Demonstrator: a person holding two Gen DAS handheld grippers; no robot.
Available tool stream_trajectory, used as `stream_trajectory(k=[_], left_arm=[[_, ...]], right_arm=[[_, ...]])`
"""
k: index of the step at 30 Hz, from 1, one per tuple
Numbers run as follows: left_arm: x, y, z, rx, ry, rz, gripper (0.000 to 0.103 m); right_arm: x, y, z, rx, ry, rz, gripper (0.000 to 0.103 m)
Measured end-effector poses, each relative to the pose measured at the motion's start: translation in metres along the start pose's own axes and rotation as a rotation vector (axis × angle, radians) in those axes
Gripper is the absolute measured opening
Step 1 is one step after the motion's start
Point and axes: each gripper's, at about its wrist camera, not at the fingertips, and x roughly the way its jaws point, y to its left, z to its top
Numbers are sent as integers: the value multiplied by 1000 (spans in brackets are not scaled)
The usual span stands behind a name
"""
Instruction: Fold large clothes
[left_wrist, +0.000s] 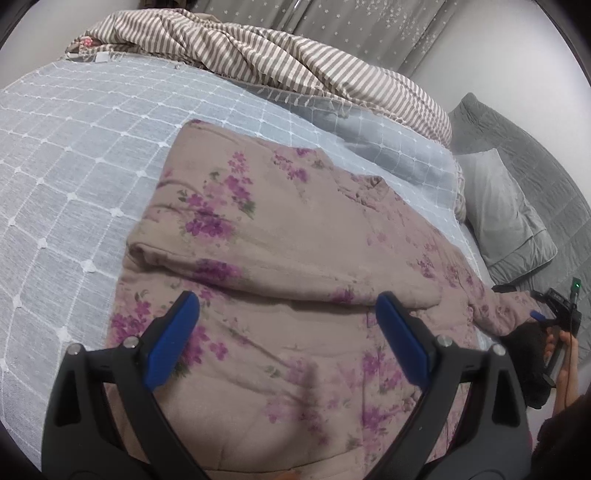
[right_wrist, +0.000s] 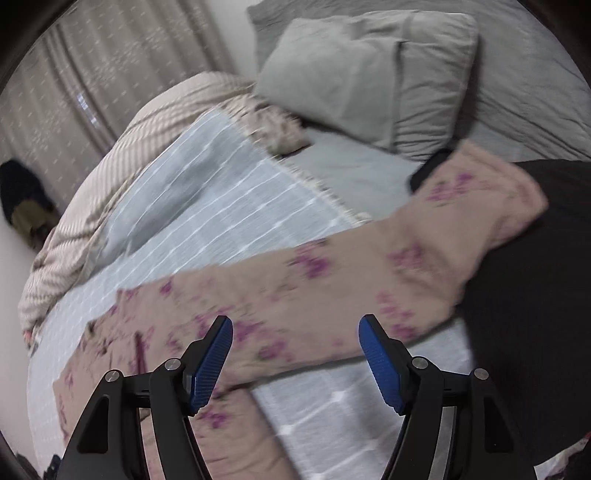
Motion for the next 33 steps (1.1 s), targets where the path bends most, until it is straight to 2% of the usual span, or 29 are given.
stream_trajectory(k=[8, 13, 21, 23, 24, 26, 27, 33], left_arm=[[0, -11, -7, 20, -26, 6, 96], [9, -19, -15, 47, -7, 22, 96], [21, -27, -25, 96, 9, 73, 96], [24, -28, -27, 103, 15, 81, 96], [26, -29, -28, 108, 18, 86, 96], [28, -29, -29, 114, 25, 92, 96], [29, -29, -30, 115, 27, 93, 96], [27, -26, -29, 104, 30, 92, 96]], right_arm=[[-33, -104, 20, 189, -92, -167, 72], [-17, -155, 24, 299, -82, -137, 72], [12, -139, 34, 147, -131, -169, 69], [19, -136, 39, 136, -134, -169, 52], [22, -135, 41, 132, -131, -169, 47], [28, -133, 43, 137, -118, -160, 26], [29, -132, 43, 142, -118, -156, 18], [20, -109, 43, 107, -172, -133, 13]])
